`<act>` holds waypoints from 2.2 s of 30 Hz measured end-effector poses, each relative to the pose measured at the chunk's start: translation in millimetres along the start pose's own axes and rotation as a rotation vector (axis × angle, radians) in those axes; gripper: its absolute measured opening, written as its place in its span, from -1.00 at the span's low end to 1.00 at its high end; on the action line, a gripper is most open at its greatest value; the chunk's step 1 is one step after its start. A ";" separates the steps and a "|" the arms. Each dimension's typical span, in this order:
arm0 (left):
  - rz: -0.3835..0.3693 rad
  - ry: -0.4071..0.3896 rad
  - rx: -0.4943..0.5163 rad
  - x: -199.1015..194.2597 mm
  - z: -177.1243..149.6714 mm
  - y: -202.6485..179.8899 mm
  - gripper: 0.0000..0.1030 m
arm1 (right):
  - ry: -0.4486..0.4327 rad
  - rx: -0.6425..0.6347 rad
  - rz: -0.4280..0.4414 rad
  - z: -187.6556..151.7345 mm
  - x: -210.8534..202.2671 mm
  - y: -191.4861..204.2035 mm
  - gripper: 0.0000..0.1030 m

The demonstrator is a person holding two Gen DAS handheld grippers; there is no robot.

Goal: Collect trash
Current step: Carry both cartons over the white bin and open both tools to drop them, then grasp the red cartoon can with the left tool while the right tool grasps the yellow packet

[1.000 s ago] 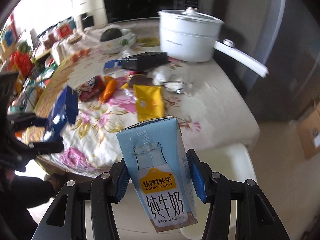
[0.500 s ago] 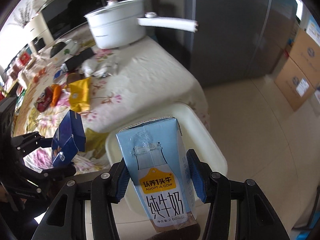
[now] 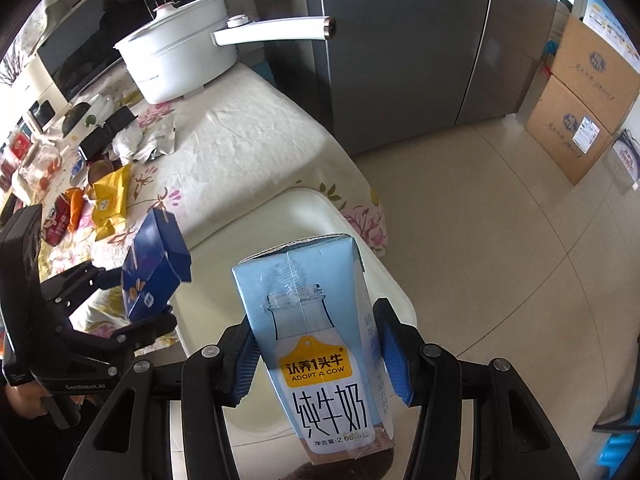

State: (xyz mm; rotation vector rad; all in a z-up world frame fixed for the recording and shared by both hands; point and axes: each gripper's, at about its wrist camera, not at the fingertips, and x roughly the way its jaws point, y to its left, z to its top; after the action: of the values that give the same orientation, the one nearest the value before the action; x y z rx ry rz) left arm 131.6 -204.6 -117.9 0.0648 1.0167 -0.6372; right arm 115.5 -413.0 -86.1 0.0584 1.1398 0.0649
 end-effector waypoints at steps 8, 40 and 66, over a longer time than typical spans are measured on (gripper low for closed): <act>0.106 -0.038 0.015 -15.9 3.5 2.4 0.94 | 0.015 0.005 -0.012 1.0 6.2 0.4 0.07; 0.298 -0.030 -0.158 -105.3 -39.1 102.6 0.94 | 0.015 -0.055 0.002 32.9 15.9 78.6 0.62; 0.344 -0.026 -0.471 -135.9 -52.7 271.0 0.79 | 0.002 -0.186 0.071 77.3 52.6 217.5 0.63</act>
State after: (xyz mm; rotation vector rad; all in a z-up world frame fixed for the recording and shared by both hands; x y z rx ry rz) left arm 183.6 98.2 -100.7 -0.1786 1.0771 -0.0774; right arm 203.0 -192.9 -84.2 -0.0673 1.1296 0.2335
